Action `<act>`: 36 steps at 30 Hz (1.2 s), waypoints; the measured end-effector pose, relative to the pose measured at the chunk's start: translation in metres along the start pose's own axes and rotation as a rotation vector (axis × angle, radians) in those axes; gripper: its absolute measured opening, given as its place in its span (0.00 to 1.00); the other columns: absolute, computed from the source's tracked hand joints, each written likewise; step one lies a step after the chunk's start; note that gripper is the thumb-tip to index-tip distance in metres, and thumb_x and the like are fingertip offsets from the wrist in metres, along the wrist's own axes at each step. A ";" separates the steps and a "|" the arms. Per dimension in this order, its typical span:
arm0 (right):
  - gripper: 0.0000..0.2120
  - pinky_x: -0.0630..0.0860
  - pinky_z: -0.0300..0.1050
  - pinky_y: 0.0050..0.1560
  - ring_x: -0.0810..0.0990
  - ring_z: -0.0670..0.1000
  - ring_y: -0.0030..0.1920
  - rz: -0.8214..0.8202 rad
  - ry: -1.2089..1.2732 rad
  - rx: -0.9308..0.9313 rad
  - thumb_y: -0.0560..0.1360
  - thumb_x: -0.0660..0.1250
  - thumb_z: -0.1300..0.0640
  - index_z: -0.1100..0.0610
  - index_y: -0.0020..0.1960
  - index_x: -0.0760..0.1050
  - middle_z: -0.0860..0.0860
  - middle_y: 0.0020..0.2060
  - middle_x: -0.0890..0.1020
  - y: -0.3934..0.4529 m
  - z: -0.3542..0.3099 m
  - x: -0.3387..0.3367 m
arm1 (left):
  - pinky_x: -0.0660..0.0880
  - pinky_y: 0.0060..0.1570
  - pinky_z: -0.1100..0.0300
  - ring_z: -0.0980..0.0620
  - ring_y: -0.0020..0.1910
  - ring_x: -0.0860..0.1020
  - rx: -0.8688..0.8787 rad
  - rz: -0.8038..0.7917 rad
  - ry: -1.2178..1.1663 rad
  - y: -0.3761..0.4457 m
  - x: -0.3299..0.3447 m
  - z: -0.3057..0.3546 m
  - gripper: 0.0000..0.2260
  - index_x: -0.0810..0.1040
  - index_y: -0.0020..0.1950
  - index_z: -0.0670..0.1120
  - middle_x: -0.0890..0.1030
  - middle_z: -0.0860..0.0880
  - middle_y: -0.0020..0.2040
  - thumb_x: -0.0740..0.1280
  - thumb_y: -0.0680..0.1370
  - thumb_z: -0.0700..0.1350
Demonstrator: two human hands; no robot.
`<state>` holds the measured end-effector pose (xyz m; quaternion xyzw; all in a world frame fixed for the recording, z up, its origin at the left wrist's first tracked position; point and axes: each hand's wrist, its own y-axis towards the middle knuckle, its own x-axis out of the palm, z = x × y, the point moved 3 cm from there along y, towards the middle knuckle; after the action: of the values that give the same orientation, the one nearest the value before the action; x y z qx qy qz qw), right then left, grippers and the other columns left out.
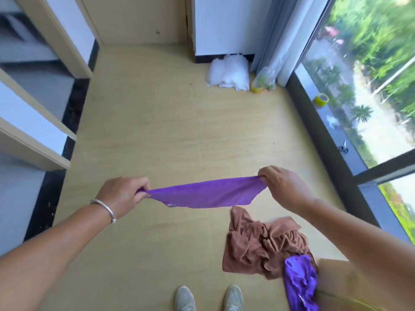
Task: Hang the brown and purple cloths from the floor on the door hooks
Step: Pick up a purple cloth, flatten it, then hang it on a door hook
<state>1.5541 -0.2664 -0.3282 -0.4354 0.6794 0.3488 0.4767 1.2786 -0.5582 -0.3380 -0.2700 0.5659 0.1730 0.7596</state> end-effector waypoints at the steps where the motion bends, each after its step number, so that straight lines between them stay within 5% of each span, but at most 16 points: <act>1: 0.04 0.74 0.46 0.37 0.79 0.58 0.40 0.001 0.001 -0.023 0.79 0.63 0.61 0.58 0.50 0.76 0.53 0.40 0.81 0.004 -0.006 -0.026 | 0.63 0.30 0.58 0.49 0.33 0.75 0.008 0.017 0.013 -0.004 -0.027 0.003 0.02 0.79 0.43 0.54 0.76 0.56 0.31 0.70 0.75 0.49; 4: 0.05 0.74 0.45 0.38 0.78 0.55 0.40 -0.018 -0.115 -0.122 0.78 0.64 0.63 0.56 0.52 0.75 0.50 0.41 0.80 0.018 -0.026 -0.100 | 0.68 0.34 0.58 0.52 0.35 0.76 0.065 0.073 0.050 -0.015 -0.108 0.013 0.02 0.77 0.45 0.55 0.77 0.57 0.33 0.67 0.76 0.51; 10: 0.22 0.57 0.37 0.27 0.64 0.51 0.30 0.106 -0.335 -0.294 0.65 0.66 0.72 0.51 0.49 0.63 0.42 0.32 0.67 0.043 -0.076 -0.243 | 0.65 0.34 0.65 0.58 0.35 0.74 0.162 0.215 0.101 -0.031 -0.264 0.030 0.01 0.76 0.48 0.57 0.76 0.59 0.33 0.66 0.77 0.52; 12: 0.20 0.63 0.38 0.27 0.72 0.54 0.31 0.126 -0.421 -0.321 0.67 0.64 0.71 0.51 0.52 0.67 0.45 0.34 0.75 0.051 -0.090 -0.277 | 0.63 0.32 0.67 0.58 0.35 0.73 0.173 0.287 0.138 -0.038 -0.307 0.036 0.01 0.76 0.48 0.57 0.76 0.59 0.33 0.66 0.77 0.52; 14: 0.20 0.74 0.46 0.38 0.79 0.56 0.43 0.114 -0.470 -0.338 0.71 0.58 0.69 0.50 0.57 0.71 0.49 0.46 0.80 0.060 -0.103 -0.309 | 0.64 0.32 0.68 0.60 0.35 0.73 0.165 0.339 0.170 -0.046 -0.346 0.041 0.01 0.76 0.48 0.57 0.76 0.59 0.34 0.65 0.78 0.52; 17: 0.20 0.74 0.46 0.44 0.79 0.54 0.49 0.120 -0.498 -0.367 0.71 0.58 0.67 0.49 0.55 0.76 0.47 0.50 0.79 0.071 -0.127 -0.360 | 0.70 0.38 0.62 0.58 0.38 0.76 0.144 0.392 0.202 -0.061 -0.397 0.045 0.02 0.75 0.49 0.58 0.79 0.58 0.38 0.64 0.78 0.52; 23: 0.04 0.74 0.40 0.41 0.78 0.43 0.37 0.332 -0.239 -0.266 0.72 0.68 0.49 0.46 0.42 0.81 0.39 0.35 0.80 0.085 -0.179 -0.436 | 0.73 0.44 0.58 0.55 0.42 0.77 0.144 0.515 0.184 -0.090 -0.475 0.043 0.03 0.77 0.47 0.58 0.80 0.59 0.41 0.66 0.77 0.50; 27: 0.10 0.69 0.39 0.33 0.75 0.43 0.33 0.478 -0.025 -0.166 0.67 0.75 0.47 0.44 0.33 0.74 0.42 0.29 0.77 0.105 -0.202 -0.459 | 0.73 0.42 0.57 0.55 0.41 0.77 0.146 0.625 0.125 -0.101 -0.509 0.037 0.04 0.78 0.45 0.58 0.80 0.59 0.39 0.68 0.76 0.48; 36: 0.13 0.69 0.35 0.35 0.76 0.37 0.36 0.518 0.032 -0.139 0.71 0.73 0.51 0.37 0.46 0.71 0.38 0.32 0.78 0.153 -0.235 -0.469 | 0.76 0.43 0.56 0.54 0.42 0.78 0.121 0.843 0.038 -0.099 -0.553 -0.001 0.04 0.80 0.45 0.54 0.80 0.57 0.40 0.67 0.77 0.47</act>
<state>1.4095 -0.2955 0.1984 -0.2841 0.7499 0.4982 0.3296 1.1683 -0.6137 0.2101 0.0270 0.6498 0.4298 0.6263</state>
